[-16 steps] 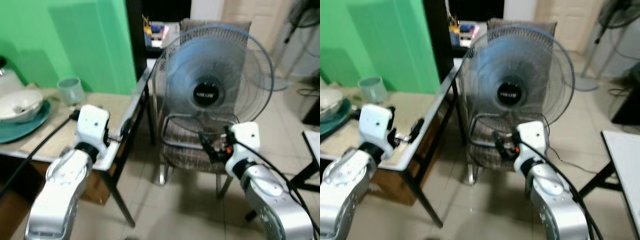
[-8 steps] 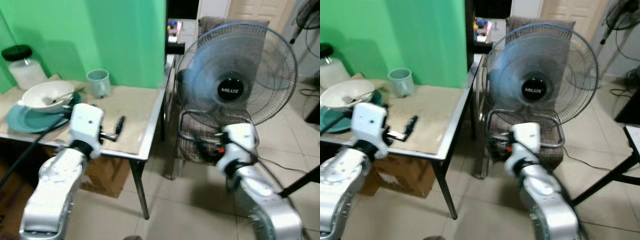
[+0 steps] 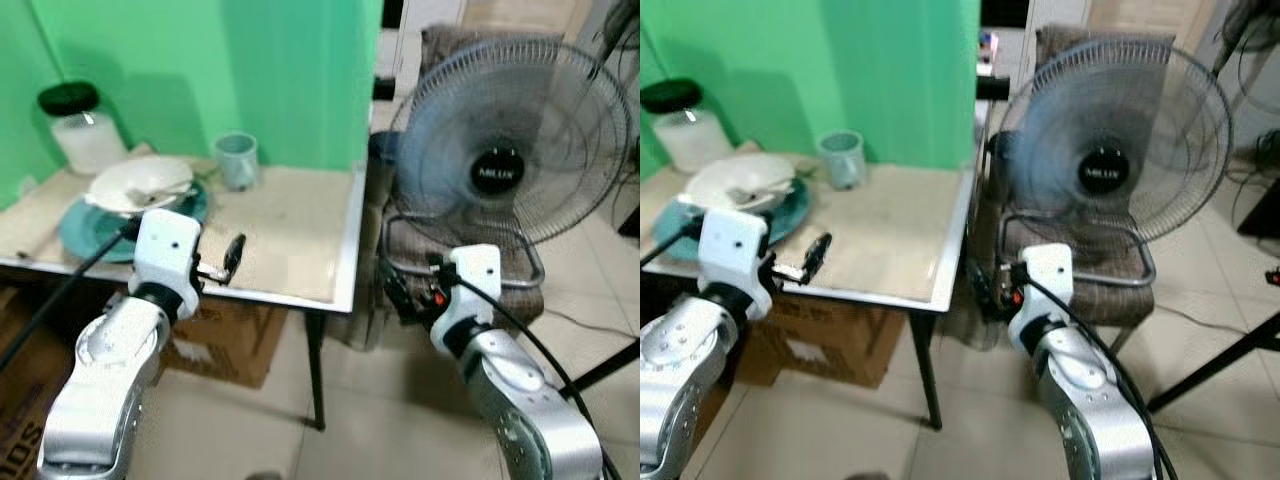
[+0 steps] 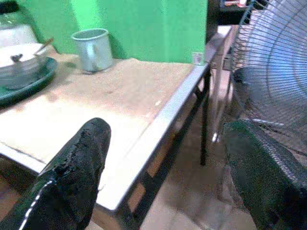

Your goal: Setting the table

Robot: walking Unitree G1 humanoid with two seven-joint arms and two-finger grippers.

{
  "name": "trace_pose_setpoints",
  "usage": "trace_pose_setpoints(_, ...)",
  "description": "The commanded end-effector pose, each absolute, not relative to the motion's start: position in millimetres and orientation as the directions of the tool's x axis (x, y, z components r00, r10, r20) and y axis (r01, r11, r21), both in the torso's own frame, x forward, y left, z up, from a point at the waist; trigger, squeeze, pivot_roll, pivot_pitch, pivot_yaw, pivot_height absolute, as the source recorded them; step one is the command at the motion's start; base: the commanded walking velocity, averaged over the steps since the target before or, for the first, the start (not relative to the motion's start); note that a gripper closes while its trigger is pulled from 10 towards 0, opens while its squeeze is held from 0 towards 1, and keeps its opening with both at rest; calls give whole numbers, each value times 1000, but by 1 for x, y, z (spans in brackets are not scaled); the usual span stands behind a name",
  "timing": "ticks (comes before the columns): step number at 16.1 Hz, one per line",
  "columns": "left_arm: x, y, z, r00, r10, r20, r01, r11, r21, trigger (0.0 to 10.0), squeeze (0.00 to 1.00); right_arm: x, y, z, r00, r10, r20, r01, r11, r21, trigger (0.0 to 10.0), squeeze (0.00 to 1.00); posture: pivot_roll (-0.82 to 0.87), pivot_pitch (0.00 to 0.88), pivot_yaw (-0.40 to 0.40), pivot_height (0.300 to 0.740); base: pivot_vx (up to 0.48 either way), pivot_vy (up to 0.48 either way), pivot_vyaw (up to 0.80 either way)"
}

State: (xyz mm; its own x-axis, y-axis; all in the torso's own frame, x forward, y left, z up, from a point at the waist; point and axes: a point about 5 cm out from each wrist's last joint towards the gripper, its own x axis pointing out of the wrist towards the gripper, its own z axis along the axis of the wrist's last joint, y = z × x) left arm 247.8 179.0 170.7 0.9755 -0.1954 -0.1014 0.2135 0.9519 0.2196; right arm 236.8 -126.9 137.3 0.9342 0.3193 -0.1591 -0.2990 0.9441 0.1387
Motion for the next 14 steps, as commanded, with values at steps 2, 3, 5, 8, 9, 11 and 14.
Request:
trace_pose_setpoints(2, 244, 177, 169, 970, -210, -121, 228, 959, 167, 10000, 1000, 235, -129, 140, 927, 350, -135, -322, 927, 194, 10000, 1000, 146, 0, 32, 740, 0, 0, 0)
trace_pose_setpoints(3, 244, 176, 170, 971, -211, -115, 228, 961, 154, 10000, 1000, 235, -127, 143, 923, 366, -121, -340, 921, 192, 10000, 1000, 153, 0, 28, 740, 0, 0, 0)
trace_pose_setpoints(5, 243, 176, 172, 971, -215, -101, 229, 960, 163, 10000, 1000, 236, -126, 142, 917, 383, -116, -360, 916, 178, 10000, 1000, 154, 0, 20, 740, 0, 0, 0)
trace_pose_setpoints(8, 245, 177, 175, 976, -199, -89, 213, 954, 210, 10000, 392, 234, -124, 140, 896, 429, -117, -402, 894, 199, 10000, 1000, 160, 0, 17, 740, 0, 0, 267)
trace_pose_setpoints(9, 244, 178, 174, 977, -194, -90, 209, 955, 211, 10000, 408, 234, -122, 139, 887, 445, -126, -419, 889, 188, 10000, 1000, 159, 0, 20, 740, 0, 0, 800)
trace_pose_setpoints(11, 245, 177, 176, 977, -198, -84, 211, 956, 205, 10000, 416, 234, -120, 139, 875, 469, -123, -442, 876, 195, 10000, 1000, 166, 0, 20, 740, 0, 0, 800)
trace_pose_setpoints(14, 241, 178, 174, 975, -199, -96, 216, 953, 212, 10000, 412, 236, -119, 137, 864, 486, -131, -460, 868, 187, 10000, 1000, 171, 0, 19, 740, 160, 0, 800)
